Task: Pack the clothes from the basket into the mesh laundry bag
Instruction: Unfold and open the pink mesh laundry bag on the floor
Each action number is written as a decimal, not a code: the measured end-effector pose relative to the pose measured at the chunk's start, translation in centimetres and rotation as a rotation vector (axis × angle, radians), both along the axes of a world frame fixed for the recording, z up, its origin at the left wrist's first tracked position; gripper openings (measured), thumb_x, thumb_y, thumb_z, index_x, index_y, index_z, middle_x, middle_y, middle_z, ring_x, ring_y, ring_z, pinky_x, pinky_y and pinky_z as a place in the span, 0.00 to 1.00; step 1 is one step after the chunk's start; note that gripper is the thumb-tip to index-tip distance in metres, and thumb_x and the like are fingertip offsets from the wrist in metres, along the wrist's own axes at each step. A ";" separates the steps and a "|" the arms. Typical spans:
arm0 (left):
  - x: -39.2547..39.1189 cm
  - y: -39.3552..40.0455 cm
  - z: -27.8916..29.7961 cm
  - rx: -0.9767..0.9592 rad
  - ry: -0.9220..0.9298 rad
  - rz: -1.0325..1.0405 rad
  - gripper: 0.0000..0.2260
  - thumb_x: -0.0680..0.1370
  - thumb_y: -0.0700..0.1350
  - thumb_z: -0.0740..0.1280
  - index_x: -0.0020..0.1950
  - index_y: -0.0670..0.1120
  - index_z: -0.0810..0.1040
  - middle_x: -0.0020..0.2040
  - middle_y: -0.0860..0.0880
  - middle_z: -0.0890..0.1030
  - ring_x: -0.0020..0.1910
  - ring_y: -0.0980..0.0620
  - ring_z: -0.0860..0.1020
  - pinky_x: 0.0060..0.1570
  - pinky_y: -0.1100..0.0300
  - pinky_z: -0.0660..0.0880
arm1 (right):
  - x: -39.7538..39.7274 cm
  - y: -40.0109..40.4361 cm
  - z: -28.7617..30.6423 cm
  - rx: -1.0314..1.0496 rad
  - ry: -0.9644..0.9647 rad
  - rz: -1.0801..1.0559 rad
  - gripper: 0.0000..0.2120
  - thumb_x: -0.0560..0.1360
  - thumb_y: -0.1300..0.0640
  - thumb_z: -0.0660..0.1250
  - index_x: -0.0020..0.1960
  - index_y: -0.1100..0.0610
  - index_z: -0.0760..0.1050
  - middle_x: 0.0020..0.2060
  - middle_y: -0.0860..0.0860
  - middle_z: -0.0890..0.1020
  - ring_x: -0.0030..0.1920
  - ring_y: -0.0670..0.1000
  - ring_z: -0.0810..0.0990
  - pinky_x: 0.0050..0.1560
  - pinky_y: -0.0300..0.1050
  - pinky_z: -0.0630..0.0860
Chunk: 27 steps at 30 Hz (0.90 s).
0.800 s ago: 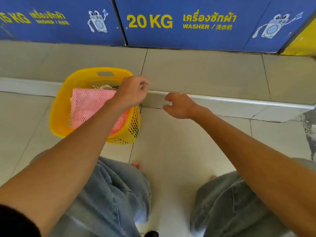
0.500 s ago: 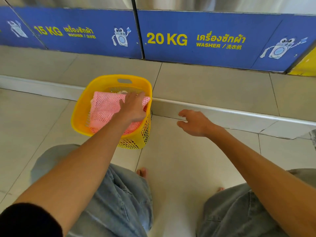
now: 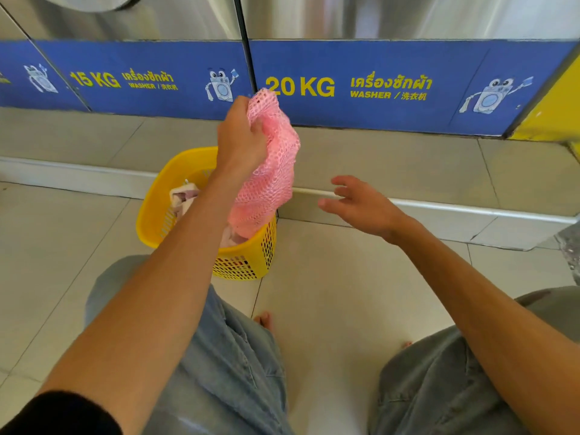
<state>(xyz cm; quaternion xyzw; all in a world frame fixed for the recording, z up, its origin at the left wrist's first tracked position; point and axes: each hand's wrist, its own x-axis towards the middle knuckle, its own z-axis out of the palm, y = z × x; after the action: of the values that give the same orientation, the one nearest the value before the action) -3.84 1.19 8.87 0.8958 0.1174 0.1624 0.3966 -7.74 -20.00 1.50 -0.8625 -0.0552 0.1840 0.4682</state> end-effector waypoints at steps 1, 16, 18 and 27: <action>-0.2 -0.8 0.5 -0.066 -0.018 -0.033 0.15 0.84 0.44 0.59 0.71 0.45 0.70 0.68 0.47 0.75 0.67 0.47 0.73 0.63 0.56 0.70 | -0.3 0.0 0.4 0.118 0.044 -0.017 0.40 0.75 0.44 0.75 0.81 0.48 0.60 0.76 0.51 0.70 0.66 0.50 0.76 0.60 0.46 0.76; -2.6 -11.3 -11.8 -0.363 0.484 -0.323 0.28 0.76 0.63 0.65 0.69 0.48 0.70 0.54 0.51 0.77 0.49 0.52 0.77 0.43 0.59 0.72 | -3.4 -6.1 -6.9 0.527 0.335 -0.608 0.16 0.78 0.65 0.65 0.65 0.60 0.76 0.58 0.61 0.84 0.56 0.62 0.85 0.48 0.54 0.86; -3.1 -11.2 -13.8 -0.201 0.608 -0.497 0.25 0.76 0.67 0.63 0.61 0.49 0.77 0.51 0.50 0.80 0.47 0.52 0.78 0.42 0.58 0.72 | -3.2 -6.8 -8.4 0.588 0.380 -0.686 0.18 0.77 0.68 0.63 0.66 0.59 0.75 0.58 0.60 0.84 0.54 0.61 0.85 0.45 0.54 0.85; -3.6 -11.3 -19.3 -0.308 0.767 -0.608 0.18 0.74 0.57 0.73 0.61 0.50 0.80 0.52 0.54 0.81 0.50 0.55 0.80 0.45 0.61 0.76 | -1.8 -8.3 -12.0 0.600 0.597 -0.733 0.18 0.76 0.66 0.61 0.64 0.60 0.75 0.58 0.60 0.82 0.58 0.61 0.82 0.52 0.58 0.82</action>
<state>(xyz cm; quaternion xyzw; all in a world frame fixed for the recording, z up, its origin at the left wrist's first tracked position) -7.47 -10.13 -10.42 0.8158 0.0114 -0.3197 0.4817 -9.53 -28.33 -10.50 -0.5647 0.3333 0.2216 0.7218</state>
